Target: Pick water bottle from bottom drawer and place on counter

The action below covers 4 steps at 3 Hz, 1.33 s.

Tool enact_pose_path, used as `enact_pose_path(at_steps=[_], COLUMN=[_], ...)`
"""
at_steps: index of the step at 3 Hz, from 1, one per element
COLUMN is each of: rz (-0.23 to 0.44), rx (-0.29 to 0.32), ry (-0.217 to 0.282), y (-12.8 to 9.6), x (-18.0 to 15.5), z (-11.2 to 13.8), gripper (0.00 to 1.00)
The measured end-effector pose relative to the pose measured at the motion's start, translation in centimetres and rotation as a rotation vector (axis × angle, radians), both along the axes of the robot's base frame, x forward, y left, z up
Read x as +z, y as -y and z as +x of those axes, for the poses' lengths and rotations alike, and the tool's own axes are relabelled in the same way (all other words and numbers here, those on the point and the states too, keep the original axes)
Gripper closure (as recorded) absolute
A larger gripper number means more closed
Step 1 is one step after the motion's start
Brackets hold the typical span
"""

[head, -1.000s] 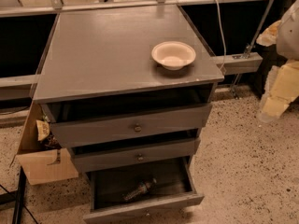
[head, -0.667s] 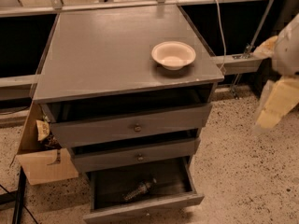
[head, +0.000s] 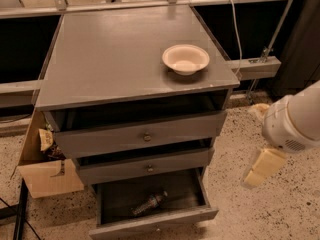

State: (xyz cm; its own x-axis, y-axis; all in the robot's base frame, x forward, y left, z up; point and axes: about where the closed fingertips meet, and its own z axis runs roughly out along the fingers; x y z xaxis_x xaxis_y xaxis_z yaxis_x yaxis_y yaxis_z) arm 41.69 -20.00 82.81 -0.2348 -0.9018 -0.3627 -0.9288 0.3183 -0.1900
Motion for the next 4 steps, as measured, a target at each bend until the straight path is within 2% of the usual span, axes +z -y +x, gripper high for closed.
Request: enact_pose_path(at_steps=[1, 2, 3, 4], rz=[0.054, 0.088, 0.088, 0.108], rx=[-0.014, -0.011, -0.009, 0.017], ry=[-0.042, -0.133, -0.135, -0.163], y=[-0.9, -2.2, -2.3, -2.4], x=[-6.5, -12.8, -12.9, -16.5], z=[-0.2, -1.0, -1.1, -1.2], gripper=[0.0, 0.0, 0.0, 0.0])
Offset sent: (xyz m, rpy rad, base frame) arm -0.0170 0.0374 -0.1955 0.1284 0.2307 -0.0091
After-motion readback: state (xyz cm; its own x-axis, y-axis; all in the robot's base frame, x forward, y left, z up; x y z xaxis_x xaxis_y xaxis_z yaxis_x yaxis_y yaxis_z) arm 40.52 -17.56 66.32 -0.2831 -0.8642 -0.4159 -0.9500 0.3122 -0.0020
